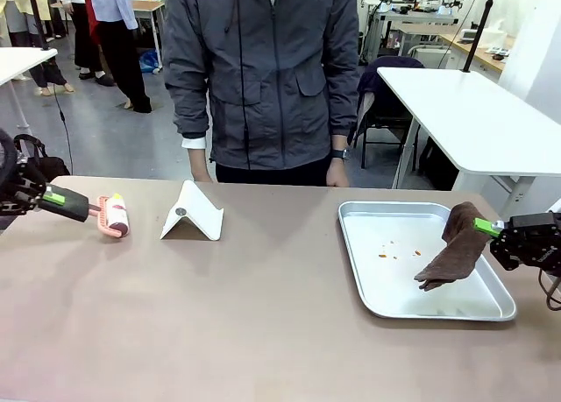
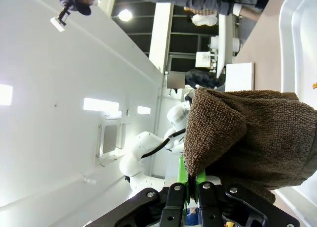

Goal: Clean the surface of the table.
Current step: If a person points to the right, clean the right side of the table with your right hand, and if they point to the left, clean the left side with your left hand.

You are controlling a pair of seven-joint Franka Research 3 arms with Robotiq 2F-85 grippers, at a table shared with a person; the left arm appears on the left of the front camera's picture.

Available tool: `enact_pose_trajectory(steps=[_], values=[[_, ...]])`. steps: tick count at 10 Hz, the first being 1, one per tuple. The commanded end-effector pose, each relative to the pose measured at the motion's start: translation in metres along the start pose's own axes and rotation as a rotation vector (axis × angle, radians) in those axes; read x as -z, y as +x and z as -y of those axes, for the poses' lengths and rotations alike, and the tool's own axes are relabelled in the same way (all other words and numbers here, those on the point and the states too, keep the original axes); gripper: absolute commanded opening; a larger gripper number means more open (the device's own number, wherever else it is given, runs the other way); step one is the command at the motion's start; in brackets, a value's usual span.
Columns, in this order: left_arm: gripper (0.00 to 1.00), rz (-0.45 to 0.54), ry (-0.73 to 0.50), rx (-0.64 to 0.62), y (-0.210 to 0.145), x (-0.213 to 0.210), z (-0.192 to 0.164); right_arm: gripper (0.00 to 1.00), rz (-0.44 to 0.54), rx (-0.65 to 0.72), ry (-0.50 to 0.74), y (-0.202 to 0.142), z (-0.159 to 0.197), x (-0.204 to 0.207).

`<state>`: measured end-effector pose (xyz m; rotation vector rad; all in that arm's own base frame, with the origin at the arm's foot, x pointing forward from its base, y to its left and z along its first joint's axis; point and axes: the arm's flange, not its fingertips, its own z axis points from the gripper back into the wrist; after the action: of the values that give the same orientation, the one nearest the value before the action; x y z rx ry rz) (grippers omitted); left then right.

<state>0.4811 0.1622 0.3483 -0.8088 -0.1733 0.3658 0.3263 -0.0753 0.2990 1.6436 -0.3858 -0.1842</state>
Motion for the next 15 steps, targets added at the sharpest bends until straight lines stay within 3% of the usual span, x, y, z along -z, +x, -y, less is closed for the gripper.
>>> enact_pose_trajectory(steps=[1, 3, 5, 7, 9, 10, 11, 12, 14, 15], values=[[0.19, -0.009, 0.042, 0.032, 0.004, 0.016, 0.004, 0.00, -0.013, 0.020, 0.011, -0.001, -0.005, 0.000], [0.19, 0.025, -0.079, 0.112, -0.007, 0.005, 0.019, 0.00, -0.013, 0.020, 0.011, -0.001, -0.005, 0.000], [0.19, 0.038, -0.246, 0.241, -0.041, -0.036, 0.025, 0.00, -0.013, 0.020, 0.011, -0.001, -0.005, 0.000], [0.19, 0.005, -0.363, 0.402, -0.097, -0.078, 0.021, 0.00, -0.013, 0.020, 0.011, -0.001, -0.005, 0.000], [0.19, -0.129, -0.467, 0.565, -0.157, -0.106, 0.009, 0.00, -0.013, 0.020, 0.011, -0.001, -0.005, 0.000], [0.19, -0.159, -0.513, 0.592, -0.187, -0.121, -0.003, 0.00, -0.013, 0.020, 0.011, -0.001, -0.005, 0.000], [0.19, -0.080, -0.494, 0.587, -0.201, -0.131, -0.015, 0.00, -0.013, 0.020, 0.011, -0.001, -0.005, 0.000], [0.19, -0.090, -0.540, 0.570, -0.207, -0.137, -0.027, 0.00, -0.013, 0.020, 0.011, -0.001, -0.005, 0.000], [0.19, -0.076, -0.635, 0.372, -0.188, -0.138, -0.037, 0.00, -0.013, 0.020, 0.011, -0.001, -0.005, 0.000], [0.19, -0.093, -0.536, 0.546, -0.214, -0.137, -0.026, 0.00, -0.013, 0.020, 0.011, -0.001, -0.005, 0.000]])
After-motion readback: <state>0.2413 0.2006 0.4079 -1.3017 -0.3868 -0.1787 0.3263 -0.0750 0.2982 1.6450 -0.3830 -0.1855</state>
